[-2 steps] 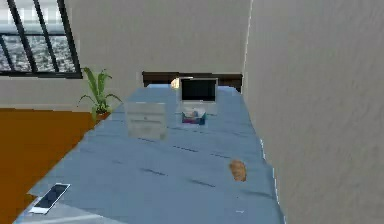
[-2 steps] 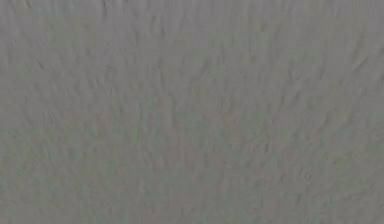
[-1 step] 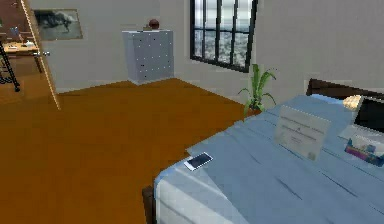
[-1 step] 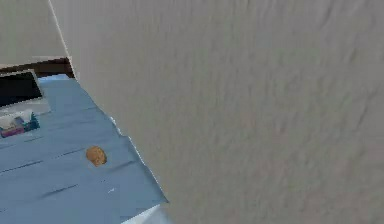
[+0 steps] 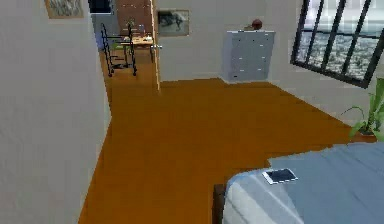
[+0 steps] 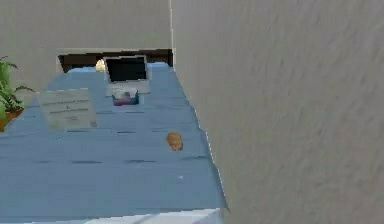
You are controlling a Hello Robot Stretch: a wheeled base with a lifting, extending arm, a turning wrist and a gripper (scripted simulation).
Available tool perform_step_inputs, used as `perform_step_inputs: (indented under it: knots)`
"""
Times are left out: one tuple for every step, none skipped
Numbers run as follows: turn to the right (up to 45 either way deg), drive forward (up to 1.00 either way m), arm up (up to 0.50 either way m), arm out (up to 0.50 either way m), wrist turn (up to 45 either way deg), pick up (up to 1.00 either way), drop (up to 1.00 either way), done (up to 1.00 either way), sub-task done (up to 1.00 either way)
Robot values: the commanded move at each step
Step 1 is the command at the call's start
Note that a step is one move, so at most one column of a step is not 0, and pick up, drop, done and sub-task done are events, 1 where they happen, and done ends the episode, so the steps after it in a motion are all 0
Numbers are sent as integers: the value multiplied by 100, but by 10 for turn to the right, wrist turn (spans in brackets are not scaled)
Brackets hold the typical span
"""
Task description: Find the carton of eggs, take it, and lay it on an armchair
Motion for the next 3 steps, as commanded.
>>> perform_step_inputs:
  knots:
    - [450, 0, 0, 0, 0, 0, 0, 0, 0]
    - [60, 0, 0, 0, 0, 0, 0, 0, 0]
    - [0, 10, 0, 0, 0, 0, 0, 0, 0]
